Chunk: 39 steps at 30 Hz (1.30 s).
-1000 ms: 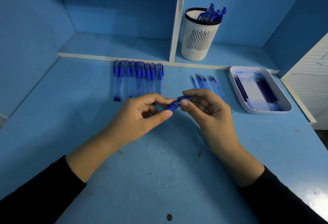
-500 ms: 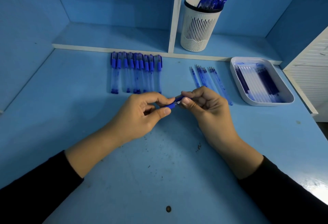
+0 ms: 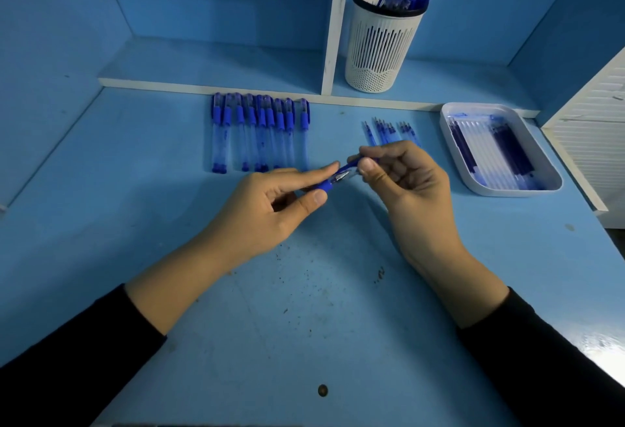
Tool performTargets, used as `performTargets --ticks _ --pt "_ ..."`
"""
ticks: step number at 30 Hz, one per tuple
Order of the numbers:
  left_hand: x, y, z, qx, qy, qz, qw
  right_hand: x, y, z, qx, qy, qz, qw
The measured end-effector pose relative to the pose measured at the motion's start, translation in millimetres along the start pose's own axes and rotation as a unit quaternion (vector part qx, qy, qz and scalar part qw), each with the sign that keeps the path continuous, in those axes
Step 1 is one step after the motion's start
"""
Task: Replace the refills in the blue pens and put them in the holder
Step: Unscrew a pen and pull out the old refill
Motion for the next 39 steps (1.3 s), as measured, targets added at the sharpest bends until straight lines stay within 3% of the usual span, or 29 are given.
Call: performTargets --ticks 5,10,17,21,27,32,39 --pt "-4 11 1 -0.04 0.01 -0.031 0.999 9 16 8 -0.034 0.01 -0.011 0.999" --pt "-13 30 6 -0.092 0.003 -0.024 0.995 -11 20 9 -0.004 -0.035 -0.155 0.987" --pt "-13 39 6 -0.127 -0.021 0.006 0.992 -5 2 0 0.049 0.071 -0.353 0.932" --pt "-17 33 6 -0.119 -0.054 0.04 0.991 0 -11 -2 0.065 0.148 -0.401 0.902" --pt "-16 30 5 -0.112 -0.067 0.063 0.989 -6 -2 -1 0.061 0.086 -0.368 0.924" --pt "-19 26 4 -0.098 -0.079 0.08 0.989 -1 -2 -5 0.071 -0.014 -0.2 0.977" --pt "-14 20 2 -0.082 -0.058 0.07 0.992 2 -12 -9 0.092 0.039 -0.229 0.968"
Point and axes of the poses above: each hand's wrist, its own z-axis towards the middle knuckle, its own y-axis out of the back of the hand, x = y × z, the point moved 10 cm from there along z, towards the middle knuckle, and after that the axes turned 8 degrees about -x, right-handed, at the moved point
